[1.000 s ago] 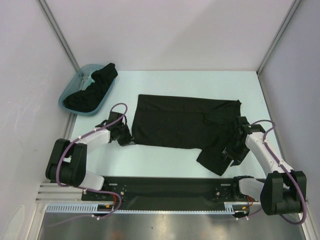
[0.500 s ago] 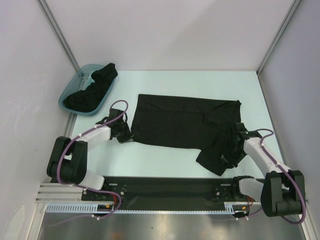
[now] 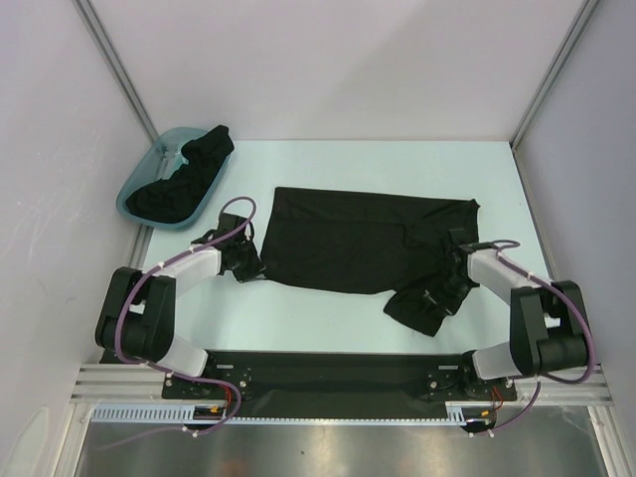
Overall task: Fold and stack the t-shirts
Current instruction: Fold the tshirt
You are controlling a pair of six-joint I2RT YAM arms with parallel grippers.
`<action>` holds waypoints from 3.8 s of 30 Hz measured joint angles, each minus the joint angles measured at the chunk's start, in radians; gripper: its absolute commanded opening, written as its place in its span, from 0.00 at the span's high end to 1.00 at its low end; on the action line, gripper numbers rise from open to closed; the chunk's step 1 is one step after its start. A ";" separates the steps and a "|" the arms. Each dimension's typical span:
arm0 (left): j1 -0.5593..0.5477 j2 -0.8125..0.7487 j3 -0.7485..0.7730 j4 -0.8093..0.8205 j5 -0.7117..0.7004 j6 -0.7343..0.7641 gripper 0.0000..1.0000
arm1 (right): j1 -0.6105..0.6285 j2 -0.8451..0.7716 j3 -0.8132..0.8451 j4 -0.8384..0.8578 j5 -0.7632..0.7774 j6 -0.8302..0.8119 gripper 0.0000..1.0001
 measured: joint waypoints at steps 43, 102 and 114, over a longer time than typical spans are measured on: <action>0.000 0.022 0.006 0.006 0.008 0.003 1.00 | -0.048 -0.176 -0.103 0.072 0.035 -0.068 0.85; -0.003 0.157 0.341 -0.164 -0.023 0.109 0.95 | -0.189 0.031 0.723 -0.375 0.069 -0.343 1.00; -0.003 0.273 0.553 -0.217 -0.040 0.132 0.93 | -0.201 0.237 0.896 -0.321 0.034 -0.412 1.00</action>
